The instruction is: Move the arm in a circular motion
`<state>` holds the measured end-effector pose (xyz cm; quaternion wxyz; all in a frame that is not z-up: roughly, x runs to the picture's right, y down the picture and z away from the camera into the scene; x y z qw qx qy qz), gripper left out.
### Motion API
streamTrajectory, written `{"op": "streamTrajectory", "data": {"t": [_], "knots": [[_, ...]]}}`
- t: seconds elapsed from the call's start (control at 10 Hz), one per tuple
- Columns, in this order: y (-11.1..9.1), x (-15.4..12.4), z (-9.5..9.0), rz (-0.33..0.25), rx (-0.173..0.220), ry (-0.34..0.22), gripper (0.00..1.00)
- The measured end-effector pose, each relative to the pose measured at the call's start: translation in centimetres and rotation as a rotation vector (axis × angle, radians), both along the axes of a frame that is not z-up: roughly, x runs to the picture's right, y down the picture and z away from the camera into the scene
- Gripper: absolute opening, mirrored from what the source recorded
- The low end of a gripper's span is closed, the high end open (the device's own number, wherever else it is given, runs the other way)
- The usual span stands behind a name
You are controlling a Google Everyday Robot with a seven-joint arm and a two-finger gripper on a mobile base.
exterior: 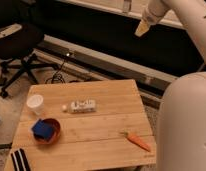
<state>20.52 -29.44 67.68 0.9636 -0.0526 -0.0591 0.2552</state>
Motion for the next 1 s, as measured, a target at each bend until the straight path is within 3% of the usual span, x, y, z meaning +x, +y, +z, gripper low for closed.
{"op": "streamTrajectory", "data": {"t": [0.3,0.4,0.6,1.0], "knots": [[1.8,4.0,1.7,0.062,-0.030,0.010,0.51],[3.3,6.1,1.9,0.100,-0.055,0.031,0.51],[6.6,8.7,1.8,0.161,-0.110,0.067,0.51],[12.1,10.4,0.0,0.243,-0.185,0.094,0.51]]}}
